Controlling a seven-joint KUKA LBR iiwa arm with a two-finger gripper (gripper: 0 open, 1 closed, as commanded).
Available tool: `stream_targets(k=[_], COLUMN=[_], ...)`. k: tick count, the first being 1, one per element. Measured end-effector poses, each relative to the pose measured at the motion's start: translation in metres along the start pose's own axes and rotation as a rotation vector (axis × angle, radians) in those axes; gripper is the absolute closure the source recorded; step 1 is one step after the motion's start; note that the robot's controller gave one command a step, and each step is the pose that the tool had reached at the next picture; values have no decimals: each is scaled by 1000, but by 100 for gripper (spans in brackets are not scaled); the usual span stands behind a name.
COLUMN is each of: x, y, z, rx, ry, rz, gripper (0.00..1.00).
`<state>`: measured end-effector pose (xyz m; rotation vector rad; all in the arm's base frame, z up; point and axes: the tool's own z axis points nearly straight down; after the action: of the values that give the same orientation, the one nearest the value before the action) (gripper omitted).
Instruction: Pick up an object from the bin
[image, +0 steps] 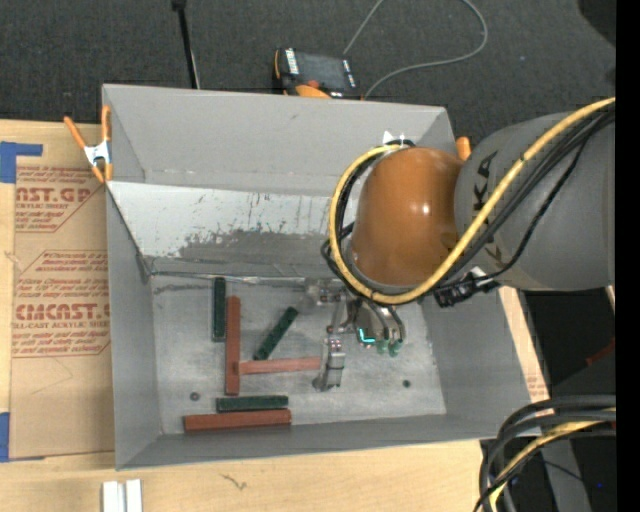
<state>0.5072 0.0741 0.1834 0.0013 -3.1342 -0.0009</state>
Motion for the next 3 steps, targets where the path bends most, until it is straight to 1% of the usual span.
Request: stream_targets(k=[1,2,3], x=[10,13,16], y=[27,28,7], z=[115,82,84], rx=[-2,-1,0], ry=[-11,-10,-6], rz=[-9,-5,86], gripper=[0,0,0])
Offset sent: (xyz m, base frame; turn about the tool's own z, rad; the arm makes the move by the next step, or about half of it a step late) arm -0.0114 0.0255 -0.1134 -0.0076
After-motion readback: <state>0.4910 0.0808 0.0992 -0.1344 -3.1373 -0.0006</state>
